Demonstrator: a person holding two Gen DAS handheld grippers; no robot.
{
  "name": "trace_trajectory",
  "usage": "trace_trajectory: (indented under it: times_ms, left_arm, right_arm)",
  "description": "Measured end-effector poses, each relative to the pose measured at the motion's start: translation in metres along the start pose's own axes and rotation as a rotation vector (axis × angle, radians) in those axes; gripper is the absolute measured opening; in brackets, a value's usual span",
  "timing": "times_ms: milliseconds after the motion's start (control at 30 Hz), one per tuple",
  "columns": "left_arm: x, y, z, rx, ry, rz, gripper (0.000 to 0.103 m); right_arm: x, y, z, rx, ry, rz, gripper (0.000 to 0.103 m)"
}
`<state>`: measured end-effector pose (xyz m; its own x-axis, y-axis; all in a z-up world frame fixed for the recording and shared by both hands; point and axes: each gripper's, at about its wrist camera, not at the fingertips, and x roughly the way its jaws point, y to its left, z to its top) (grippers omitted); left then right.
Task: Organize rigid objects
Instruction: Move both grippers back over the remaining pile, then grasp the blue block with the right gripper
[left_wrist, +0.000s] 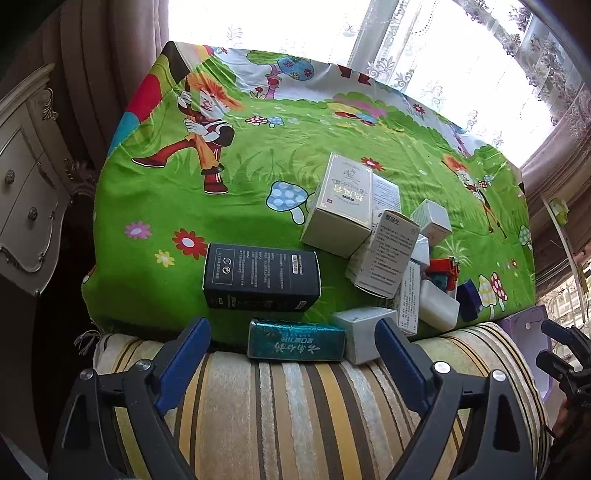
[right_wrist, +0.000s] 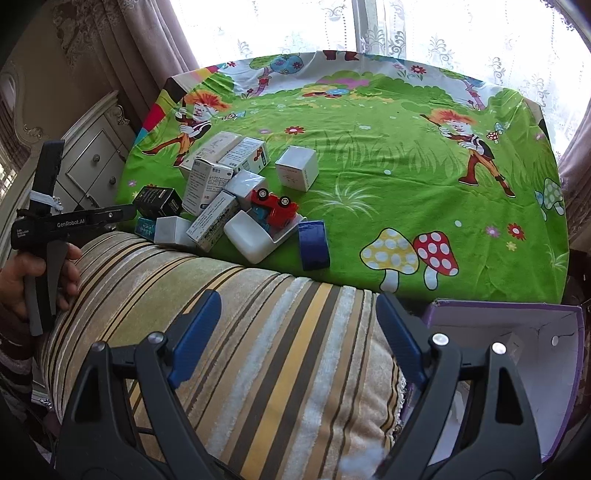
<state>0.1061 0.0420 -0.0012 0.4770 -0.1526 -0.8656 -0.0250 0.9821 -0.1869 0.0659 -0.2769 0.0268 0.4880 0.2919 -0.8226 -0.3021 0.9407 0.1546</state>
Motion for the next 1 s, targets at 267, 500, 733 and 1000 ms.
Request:
trace_trajectory:
  times_ms: [267,500,733,1000]
  left_arm:
    - [0.027,0.002,0.020,0.003,0.052,0.071,0.094]
    - [0.043,0.006,0.027,-0.004,0.080,0.089,0.103]
    - [0.045,0.010,0.029,-0.013,0.070,0.093,0.103]
    - [0.047,0.009,0.030,-0.010,0.079,0.104,0.103]
  right_arm:
    - [0.034,0.004,0.018,-0.035,0.055,-0.068,0.088]
    - [0.068,0.003,0.028,-0.071,0.127,-0.081,0.088]
    - [0.093,0.001,0.036,-0.093,0.176,-0.097,0.088]
    - [0.109,-0.006,0.043,-0.069,0.192,-0.095,0.088]
